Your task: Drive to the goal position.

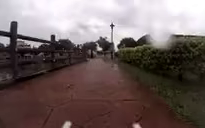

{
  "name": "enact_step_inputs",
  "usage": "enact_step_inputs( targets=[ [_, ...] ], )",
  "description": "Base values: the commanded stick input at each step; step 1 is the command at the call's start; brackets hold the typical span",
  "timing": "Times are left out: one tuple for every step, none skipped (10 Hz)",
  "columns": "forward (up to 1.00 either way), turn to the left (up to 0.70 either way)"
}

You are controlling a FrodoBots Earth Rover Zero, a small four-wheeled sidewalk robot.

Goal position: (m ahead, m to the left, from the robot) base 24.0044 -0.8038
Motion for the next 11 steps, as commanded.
enact_step_inputs(
  targets=[
    [0.5,0.0],
    [0.5,0.0],
    [0.5,0.0],
    [0.5,0.0],
    [0.5,0.0],
    [0.5,0.0],
    [0.5,0.0],
    [0.5,0.0],
    [0.5,0.0],
    [0.5,0.0],
    [0.5,0.04]
  ],
)
